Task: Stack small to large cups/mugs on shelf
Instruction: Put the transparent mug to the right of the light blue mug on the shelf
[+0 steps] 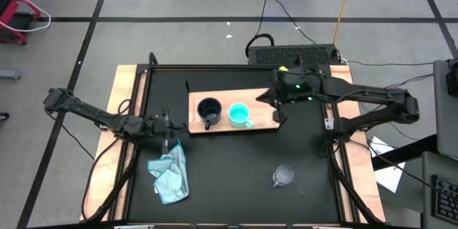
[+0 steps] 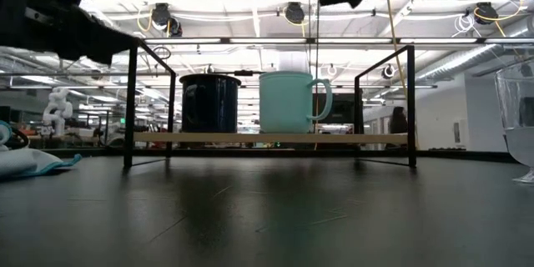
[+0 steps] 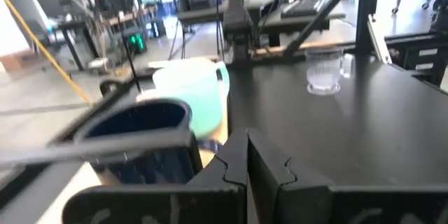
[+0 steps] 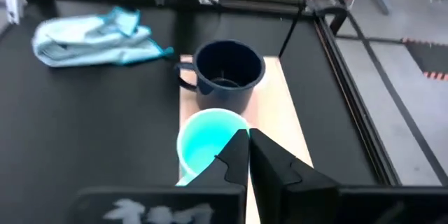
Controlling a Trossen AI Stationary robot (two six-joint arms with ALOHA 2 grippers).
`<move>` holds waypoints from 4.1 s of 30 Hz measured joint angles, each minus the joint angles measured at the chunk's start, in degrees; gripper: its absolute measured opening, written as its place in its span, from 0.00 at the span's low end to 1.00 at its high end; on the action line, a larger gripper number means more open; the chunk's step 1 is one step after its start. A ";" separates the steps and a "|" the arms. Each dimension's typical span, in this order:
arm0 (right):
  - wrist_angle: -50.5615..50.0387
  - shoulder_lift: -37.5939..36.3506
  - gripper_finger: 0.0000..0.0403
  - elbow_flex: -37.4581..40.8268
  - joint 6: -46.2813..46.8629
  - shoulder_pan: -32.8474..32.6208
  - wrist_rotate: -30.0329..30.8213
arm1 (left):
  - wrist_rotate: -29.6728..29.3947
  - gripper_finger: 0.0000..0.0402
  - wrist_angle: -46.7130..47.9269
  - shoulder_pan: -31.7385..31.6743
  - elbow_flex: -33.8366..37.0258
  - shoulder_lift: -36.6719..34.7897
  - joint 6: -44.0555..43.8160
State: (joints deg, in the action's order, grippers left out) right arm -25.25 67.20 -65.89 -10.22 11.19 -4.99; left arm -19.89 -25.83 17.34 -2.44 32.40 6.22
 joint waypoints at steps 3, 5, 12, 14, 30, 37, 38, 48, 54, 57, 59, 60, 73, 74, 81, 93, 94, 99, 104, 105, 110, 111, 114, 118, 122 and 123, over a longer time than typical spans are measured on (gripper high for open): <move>3.14 -5.38 0.00 5.72 1.66 -0.12 -2.95 | 0.08 0.01 -0.32 0.00 0.00 -2.36 2.09; 6.25 -9.12 0.00 10.03 3.36 -0.12 -4.60 | 0.08 0.00 0.18 0.00 0.00 -4.33 2.53; 8.23 -21.19 0.00 20.90 5.03 -0.36 -5.08 | -0.02 0.00 2.60 0.11 0.00 -10.36 3.12; 8.55 -24.03 0.00 22.81 5.06 -0.98 -5.05 | -0.87 0.00 3.57 0.11 0.00 -11.16 3.36; 10.86 -39.98 0.00 38.18 10.98 -7.54 -3.81 | -2.65 0.00 5.16 0.11 0.00 -11.52 1.14; 17.96 -46.11 0.00 46.06 13.53 -9.44 -4.10 | -2.65 0.01 5.16 0.11 0.00 -11.53 0.98; 18.53 -46.70 0.00 46.87 13.73 -9.74 -4.12 | -2.65 0.01 5.20 0.11 0.00 -11.53 0.98; 25.55 -47.91 0.00 50.97 13.62 -16.11 -4.26 | -2.61 0.03 6.66 0.11 0.00 -11.47 -0.40; 28.26 -47.58 0.00 50.97 11.90 -21.64 -3.96 | -2.61 0.05 6.58 0.11 0.00 -11.47 -0.53; 28.91 -46.44 0.00 50.97 11.17 -23.82 -3.79 | -2.59 0.03 6.19 0.11 0.00 -11.47 -0.53; 30.53 -45.39 0.00 50.97 10.76 -25.33 -3.74 | -2.58 0.02 6.14 0.11 0.00 -11.47 -0.53; 31.69 -44.72 0.00 50.97 10.36 -26.11 -3.74 | -2.58 0.01 6.02 0.11 0.00 -11.47 -0.53; 30.32 -33.19 0.00 42.11 10.05 -33.39 -3.69 | -2.52 0.06 5.86 0.11 0.00 -11.47 -1.44; 29.34 -31.66 0.00 40.37 10.67 -33.83 -3.58 | -2.52 0.06 5.86 0.11 0.00 -11.47 -1.44; 9.39 -20.18 0.00 25.74 12.02 -35.69 4.71 | -2.50 0.06 5.86 0.11 0.00 -11.47 -2.03; -8.75 -11.61 0.05 12.22 15.43 -35.68 0.46 | -2.50 0.06 6.39 0.11 0.00 -11.47 -2.06; -9.19 -11.23 0.06 11.98 16.90 -35.69 0.42 | -2.50 0.06 6.43 0.11 0.00 -11.47 -2.06; -13.04 -8.05 0.19 11.87 23.91 -35.68 0.43 | -2.51 0.06 7.05 0.11 0.00 -11.47 -2.27; -17.88 -4.57 0.32 11.87 30.66 -35.68 0.41 | -2.52 0.06 7.28 0.11 0.00 -11.47 -2.51; -18.09 -3.91 0.35 11.89 31.24 -35.68 0.41 | -2.52 0.06 7.28 0.11 0.00 -11.47 -2.52; -17.85 -1.23 0.44 11.89 29.79 -35.68 0.41 | -2.52 0.06 7.28 0.11 0.00 -11.47 -2.57; -17.84 -0.51 0.45 11.89 29.08 -35.68 0.41 | -2.52 0.06 7.28 0.11 0.00 -11.47 -2.70; -17.87 1.85 0.47 11.89 27.79 -35.68 0.41 | -2.52 0.06 7.32 0.11 0.00 -11.47 -3.41; -18.19 5.14 0.47 11.89 27.56 -35.68 0.40 | -2.52 0.06 7.84 0.11 0.00 -11.46 -3.78; -19.51 7.48 0.47 11.89 28.78 -35.68 0.30 | -2.52 0.06 7.85 0.11 0.00 -11.45 -3.78; -19.76 7.81 0.47 11.89 29.10 -35.68 0.27 | -2.52 0.06 7.85 0.11 0.00 -11.45 -3.77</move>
State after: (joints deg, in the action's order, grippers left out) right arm -45.01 75.01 -54.00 18.88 -24.49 -4.72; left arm -22.41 -17.98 17.45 -2.44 20.95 2.45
